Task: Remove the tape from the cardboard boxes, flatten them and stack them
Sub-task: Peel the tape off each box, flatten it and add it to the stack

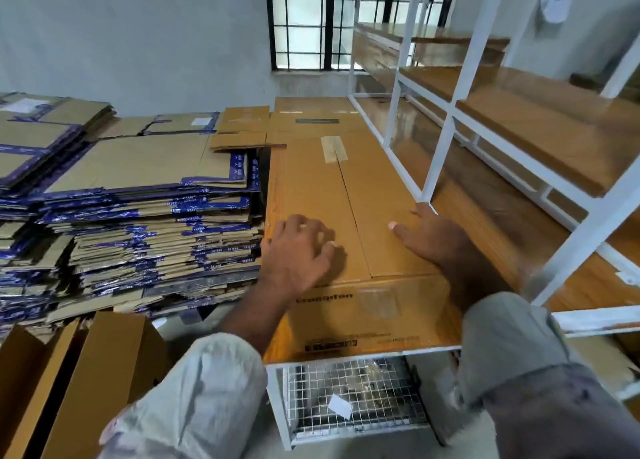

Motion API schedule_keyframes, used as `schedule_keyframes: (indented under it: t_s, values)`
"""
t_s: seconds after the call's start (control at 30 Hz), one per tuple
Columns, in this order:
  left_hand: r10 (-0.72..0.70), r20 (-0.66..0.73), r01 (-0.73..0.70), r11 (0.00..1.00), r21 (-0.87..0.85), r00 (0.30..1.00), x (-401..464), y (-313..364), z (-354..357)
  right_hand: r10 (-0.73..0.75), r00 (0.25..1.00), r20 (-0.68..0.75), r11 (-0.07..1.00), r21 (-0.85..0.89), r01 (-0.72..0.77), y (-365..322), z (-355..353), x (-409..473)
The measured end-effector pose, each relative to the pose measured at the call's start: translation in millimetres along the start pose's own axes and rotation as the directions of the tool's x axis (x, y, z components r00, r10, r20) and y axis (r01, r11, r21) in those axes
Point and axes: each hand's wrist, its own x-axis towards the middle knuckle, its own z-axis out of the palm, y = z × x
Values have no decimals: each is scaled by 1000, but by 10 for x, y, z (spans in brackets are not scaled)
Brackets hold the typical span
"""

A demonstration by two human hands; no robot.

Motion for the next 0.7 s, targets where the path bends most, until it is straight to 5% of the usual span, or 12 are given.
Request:
schedule_keyframes:
  t_s: [0.13, 0.3, 0.53, 0.7]
  values:
    - [-215, 301, 240, 970, -47, 929, 379, -27, -348, -53, 992, 119, 994, -89, 63, -142, -83, 10]
    - [-279, 390, 289, 957, 34, 878, 768, -227, -715, -165, 977, 139, 972, -144, 184, -454, 75, -219]
    - [-212, 477, 214, 975, 51, 853, 1112, -953, -788, -394, 918, 55, 909, -123, 398, -1195, 564, -1031]
    - [-144, 506, 111, 989, 94, 850, 1093, -966, -734, -595, 792, 136, 797, -29, 604, -1650, 1061, -1287]
